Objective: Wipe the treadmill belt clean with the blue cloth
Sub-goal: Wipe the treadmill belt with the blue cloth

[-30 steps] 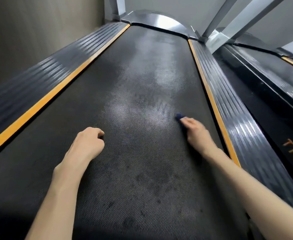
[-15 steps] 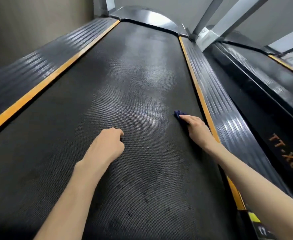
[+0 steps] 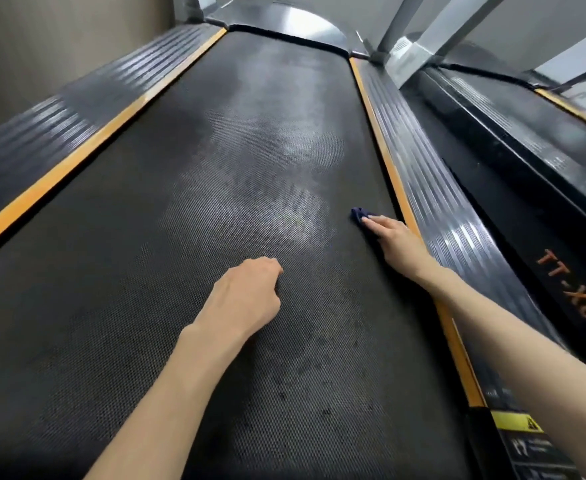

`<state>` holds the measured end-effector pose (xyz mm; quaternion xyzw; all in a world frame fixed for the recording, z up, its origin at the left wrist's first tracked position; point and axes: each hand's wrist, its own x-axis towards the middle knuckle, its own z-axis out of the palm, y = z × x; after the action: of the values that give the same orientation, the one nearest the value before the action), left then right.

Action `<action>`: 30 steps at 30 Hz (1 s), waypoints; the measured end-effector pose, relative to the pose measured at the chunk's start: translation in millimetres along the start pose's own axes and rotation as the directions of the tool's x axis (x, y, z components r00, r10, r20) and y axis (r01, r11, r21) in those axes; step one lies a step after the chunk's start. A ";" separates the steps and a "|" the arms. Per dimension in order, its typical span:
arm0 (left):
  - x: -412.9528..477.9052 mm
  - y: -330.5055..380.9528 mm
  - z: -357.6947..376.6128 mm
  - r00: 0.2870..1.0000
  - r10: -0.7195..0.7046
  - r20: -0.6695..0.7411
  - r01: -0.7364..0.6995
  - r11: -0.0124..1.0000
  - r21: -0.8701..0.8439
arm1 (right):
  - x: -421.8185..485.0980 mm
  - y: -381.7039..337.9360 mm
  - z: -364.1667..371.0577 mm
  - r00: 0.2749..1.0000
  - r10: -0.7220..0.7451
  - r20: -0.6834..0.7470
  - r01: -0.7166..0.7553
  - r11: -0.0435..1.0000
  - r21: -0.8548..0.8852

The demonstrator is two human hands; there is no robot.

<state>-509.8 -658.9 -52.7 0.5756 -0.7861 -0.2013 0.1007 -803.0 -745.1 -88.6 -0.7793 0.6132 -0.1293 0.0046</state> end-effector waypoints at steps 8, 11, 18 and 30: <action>-0.7 -3.7 -2.6 0.996 -0.030 0.080 0.027 0.999 0.029 | -100.3 -75.7 -17.5 0.949 -0.298 0.102 0.280 0.946 0.165; 1.8 -0.6 -4.0 0.992 -0.052 0.114 0.043 0.996 0.075 | -123.8 -89.6 -24.9 0.814 -0.539 0.217 0.499 0.840 0.212; -8.0 10.1 -10.3 0.976 -0.096 0.196 0.063 0.984 0.165 | -8.4 -44.4 -9.4 0.998 0.033 0.049 -0.038 0.994 0.101; -31.9 -5.0 -19.7 0.992 -0.030 0.119 0.015 0.993 0.120 | -116.8 -92.3 -21.4 0.860 -0.470 0.200 0.449 0.882 0.141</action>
<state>-487.7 -634.0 -34.8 0.5762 -0.7948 -0.1896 0.0162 -744.4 -607.2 -75.5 -0.9116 0.3984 -0.0633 0.0788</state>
